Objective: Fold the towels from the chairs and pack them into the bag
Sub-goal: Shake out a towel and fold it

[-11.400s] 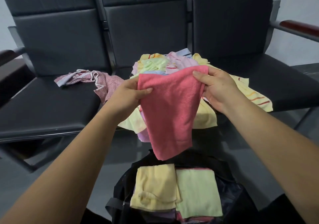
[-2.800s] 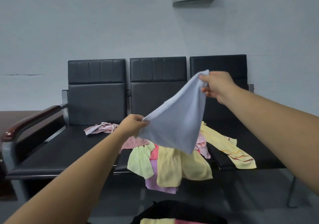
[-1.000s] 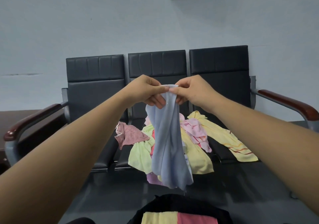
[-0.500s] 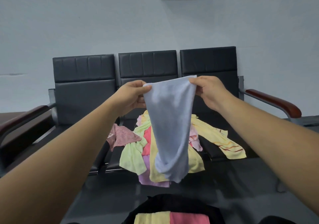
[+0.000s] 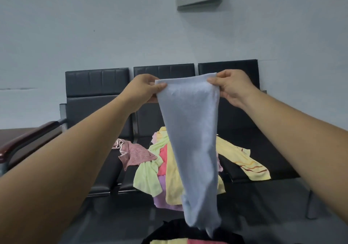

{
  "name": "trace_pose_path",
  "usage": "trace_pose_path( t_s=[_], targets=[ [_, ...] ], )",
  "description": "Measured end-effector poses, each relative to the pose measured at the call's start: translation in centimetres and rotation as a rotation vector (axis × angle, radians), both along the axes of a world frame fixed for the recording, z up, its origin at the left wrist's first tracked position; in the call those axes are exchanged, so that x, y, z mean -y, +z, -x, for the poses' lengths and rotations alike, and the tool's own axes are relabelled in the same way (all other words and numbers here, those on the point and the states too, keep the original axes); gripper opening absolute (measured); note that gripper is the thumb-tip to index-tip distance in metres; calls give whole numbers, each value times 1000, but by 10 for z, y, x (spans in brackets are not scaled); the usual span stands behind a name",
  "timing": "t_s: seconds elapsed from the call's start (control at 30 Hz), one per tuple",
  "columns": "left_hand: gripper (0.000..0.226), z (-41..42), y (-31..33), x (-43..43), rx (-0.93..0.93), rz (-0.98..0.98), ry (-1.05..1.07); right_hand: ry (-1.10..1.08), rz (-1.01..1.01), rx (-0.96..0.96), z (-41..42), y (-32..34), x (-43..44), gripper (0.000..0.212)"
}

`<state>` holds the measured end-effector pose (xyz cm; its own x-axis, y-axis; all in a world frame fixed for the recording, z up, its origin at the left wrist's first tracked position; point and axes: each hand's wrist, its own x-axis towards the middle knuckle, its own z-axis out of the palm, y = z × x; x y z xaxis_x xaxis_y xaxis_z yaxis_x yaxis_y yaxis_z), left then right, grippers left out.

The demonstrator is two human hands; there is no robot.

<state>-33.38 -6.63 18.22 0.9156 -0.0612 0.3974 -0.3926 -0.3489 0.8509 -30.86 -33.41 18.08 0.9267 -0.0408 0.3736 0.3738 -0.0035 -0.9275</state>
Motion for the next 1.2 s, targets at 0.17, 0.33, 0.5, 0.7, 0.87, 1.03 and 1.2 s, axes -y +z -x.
trace_pose_path(
  t_s=[0.17,0.33,0.5,0.7,0.87,1.03,1.2],
  targets=[
    [18,3,-2,1,41,15,24,0,84,7,-6,2,4,32],
    [24,2,1,0,41,144,-25,149,-37,12,-3,3,9,30],
    [18,-1,-13,5,32,177,-18,260,-115,1,-3,-14,0,25],
    [13,-4,-38,19,21,133,-105,501,40,-134,-1,-50,-25,7],
    [14,-14,-61,23,-34,144,-59,506,34,-166,-2,-77,-44,10],
    [46,-23,-107,11,-291,217,-410,454,-227,-157,-17,-83,-50,4],
    [31,-20,-181,15,-497,-40,-305,366,-284,-199,-39,-92,-52,6]
  ],
)
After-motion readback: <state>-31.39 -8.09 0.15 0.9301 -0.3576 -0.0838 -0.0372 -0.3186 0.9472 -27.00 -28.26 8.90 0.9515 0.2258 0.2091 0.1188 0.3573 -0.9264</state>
